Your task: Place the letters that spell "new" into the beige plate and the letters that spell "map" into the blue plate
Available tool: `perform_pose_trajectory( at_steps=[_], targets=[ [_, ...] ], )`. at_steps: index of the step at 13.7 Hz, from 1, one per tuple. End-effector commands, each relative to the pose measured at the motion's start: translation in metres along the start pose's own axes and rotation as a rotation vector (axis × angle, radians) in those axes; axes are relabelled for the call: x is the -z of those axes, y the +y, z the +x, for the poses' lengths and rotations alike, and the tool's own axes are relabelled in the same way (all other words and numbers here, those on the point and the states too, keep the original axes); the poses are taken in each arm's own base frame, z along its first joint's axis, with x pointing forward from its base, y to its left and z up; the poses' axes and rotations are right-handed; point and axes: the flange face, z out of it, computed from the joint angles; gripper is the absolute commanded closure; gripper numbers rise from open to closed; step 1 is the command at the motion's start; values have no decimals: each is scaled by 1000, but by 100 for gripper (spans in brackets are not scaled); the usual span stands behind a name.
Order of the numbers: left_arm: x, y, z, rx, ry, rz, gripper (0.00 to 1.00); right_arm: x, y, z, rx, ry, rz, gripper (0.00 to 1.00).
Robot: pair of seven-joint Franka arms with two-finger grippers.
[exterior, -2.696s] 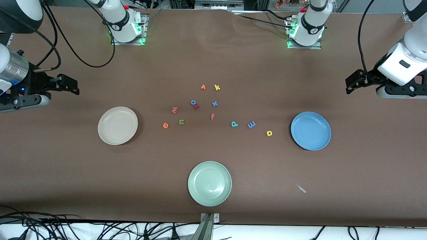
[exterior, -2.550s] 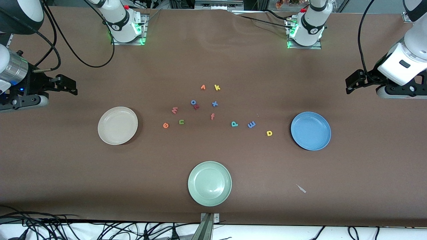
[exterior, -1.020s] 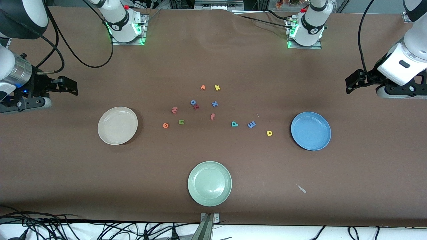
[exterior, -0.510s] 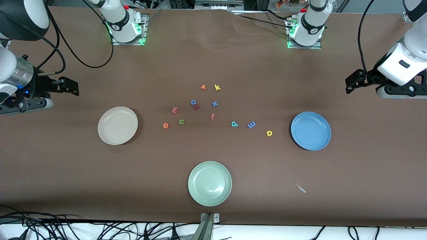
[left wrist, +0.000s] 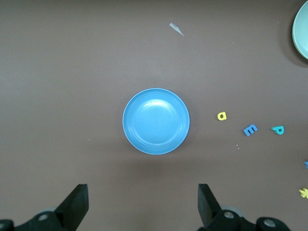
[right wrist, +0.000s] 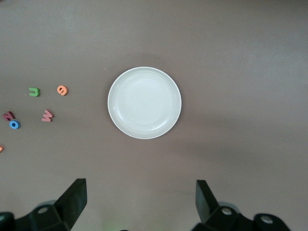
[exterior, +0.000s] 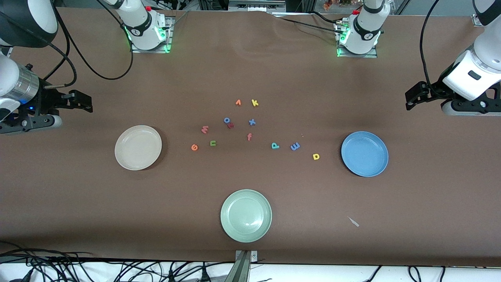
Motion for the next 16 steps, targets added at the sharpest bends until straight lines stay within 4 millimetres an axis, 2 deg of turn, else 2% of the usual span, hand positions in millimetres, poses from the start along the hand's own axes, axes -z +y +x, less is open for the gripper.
perform_pose_trajectory(
  at_steps=[1, 16],
  targets=[
    [5, 2, 1, -9, -4, -8, 0, 7, -2, -8, 12, 3, 9, 0],
    [5, 2, 1, -9, -4, -8, 0, 1, -3, -9, 11, -11, 18, 0]
  ],
)
